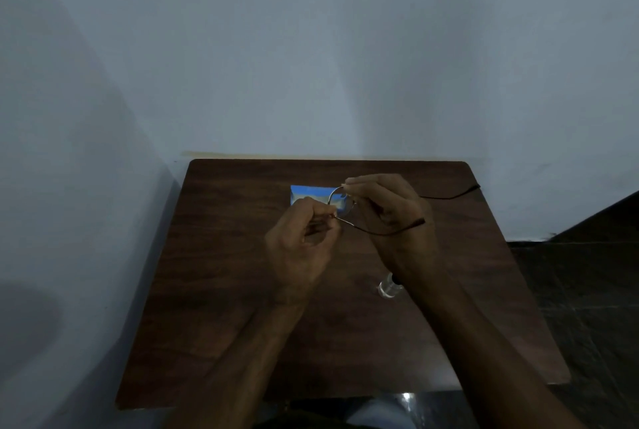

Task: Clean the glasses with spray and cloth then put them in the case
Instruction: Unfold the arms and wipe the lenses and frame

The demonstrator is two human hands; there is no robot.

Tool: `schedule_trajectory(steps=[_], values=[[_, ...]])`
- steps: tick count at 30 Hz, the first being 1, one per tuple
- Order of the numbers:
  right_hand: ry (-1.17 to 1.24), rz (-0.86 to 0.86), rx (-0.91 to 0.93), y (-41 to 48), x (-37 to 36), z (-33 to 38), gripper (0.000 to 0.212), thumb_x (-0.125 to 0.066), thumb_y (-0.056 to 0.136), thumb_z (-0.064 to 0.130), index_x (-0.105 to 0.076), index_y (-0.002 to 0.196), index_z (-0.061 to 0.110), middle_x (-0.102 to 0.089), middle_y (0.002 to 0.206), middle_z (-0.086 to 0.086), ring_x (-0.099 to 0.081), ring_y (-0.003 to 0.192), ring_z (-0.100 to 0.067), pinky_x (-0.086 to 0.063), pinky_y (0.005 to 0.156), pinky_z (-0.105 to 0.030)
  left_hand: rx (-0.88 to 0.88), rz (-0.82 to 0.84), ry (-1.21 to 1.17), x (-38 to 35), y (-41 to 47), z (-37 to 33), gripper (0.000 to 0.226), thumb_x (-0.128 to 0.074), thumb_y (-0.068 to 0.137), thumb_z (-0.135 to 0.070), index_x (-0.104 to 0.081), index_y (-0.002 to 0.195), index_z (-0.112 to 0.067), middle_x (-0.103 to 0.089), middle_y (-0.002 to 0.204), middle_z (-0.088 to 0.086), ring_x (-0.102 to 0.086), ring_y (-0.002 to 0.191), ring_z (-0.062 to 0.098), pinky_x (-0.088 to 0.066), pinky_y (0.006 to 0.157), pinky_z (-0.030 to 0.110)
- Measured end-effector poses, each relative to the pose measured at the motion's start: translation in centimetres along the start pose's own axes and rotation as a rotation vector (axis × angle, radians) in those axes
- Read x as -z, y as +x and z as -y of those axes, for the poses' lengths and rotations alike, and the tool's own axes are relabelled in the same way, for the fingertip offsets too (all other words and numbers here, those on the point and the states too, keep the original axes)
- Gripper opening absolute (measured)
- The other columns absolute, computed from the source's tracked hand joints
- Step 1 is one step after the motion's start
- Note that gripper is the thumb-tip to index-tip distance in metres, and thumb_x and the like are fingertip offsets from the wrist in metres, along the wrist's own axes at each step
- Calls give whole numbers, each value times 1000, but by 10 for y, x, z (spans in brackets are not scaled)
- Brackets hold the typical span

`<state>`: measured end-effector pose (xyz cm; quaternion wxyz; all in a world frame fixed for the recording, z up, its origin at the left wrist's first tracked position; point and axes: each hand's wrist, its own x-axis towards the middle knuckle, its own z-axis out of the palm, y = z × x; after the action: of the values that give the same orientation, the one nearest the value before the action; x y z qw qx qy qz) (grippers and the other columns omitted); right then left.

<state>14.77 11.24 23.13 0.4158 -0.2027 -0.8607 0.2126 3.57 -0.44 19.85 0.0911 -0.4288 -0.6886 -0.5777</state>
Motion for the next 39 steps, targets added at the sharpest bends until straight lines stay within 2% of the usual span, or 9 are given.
schedule_trajectory(steps=[5,7,10,15,21,26,30,33,39], values=[[62,-180,-29,6,6,6,16,-74,95,-3,-80,108,3,-76,112,-5,-72,108,-18,-60,90,-35,-44,-8,-4,1,3,-5,16,-79,78,9,-74,88,-3,-75,87,3,-69,79,6,-58,76,16],[133,-174,-35,10,6,10,16,-74,94,-5,-79,106,2,-76,110,-5,-74,105,-20,-60,88,-38,-47,11,-7,1,1,-3,15,-80,79,7,-74,87,-4,-74,87,3,-70,78,10,-60,73,25],[111,33,49,6,-2,16,16,-77,92,-3,-79,107,3,-76,112,-5,-74,105,-18,-60,88,-39,-55,38,34,0,-2,7,11,-80,83,1,-70,82,-4,-71,82,3,-69,74,18,-59,68,36],[-80,-36,46,7,-3,-1,13,-77,91,2,-81,101,11,-79,106,2,-72,96,-19,-58,83,-39,-150,52,58,4,0,6,10,-78,83,5,-72,85,-3,-71,82,6,-68,76,17,-59,68,32],[145,59,78,1,-5,18,8,-78,92,1,-81,97,6,-78,106,-1,-74,100,-16,-59,87,-32,-166,81,95,7,-4,18,10,-75,91,-3,-69,83,-1,-68,81,9,-67,72,23,-59,64,42],[292,35,-104,5,-6,0,13,-80,88,-3,-80,98,5,-79,106,-4,-77,103,-22,-62,88,-49,-169,48,65,12,-2,15,6,-72,90,-9,-73,91,-3,-74,86,7,-65,84,10,-56,79,18],[516,128,-225,-4,-10,10,15,-80,86,-6,-80,97,3,-79,103,-11,-77,102,-27,-61,94,-46,-94,50,51,14,-5,16,10,-81,84,-1,-74,89,-6,-75,85,3,-69,78,11,-58,75,20],[411,38,-281,-4,-13,6,16,-81,88,-1,-80,100,10,-79,105,-4,-77,101,-20,-62,92,-47,16,22,-11,12,-5,11,11,-81,83,-2,-75,91,-6,-76,87,0,-70,78,5,-57,76,14],[263,-1,-199,-21,-25,23,17,-82,87,1,-79,102,9,-77,103,-1,-75,98,-17,-63,84,-44,268,-47,-129,10,1,5,16,-84,82,-1,-76,91,-11,-77,85,-7,-75,77,2,-61,71,22]])
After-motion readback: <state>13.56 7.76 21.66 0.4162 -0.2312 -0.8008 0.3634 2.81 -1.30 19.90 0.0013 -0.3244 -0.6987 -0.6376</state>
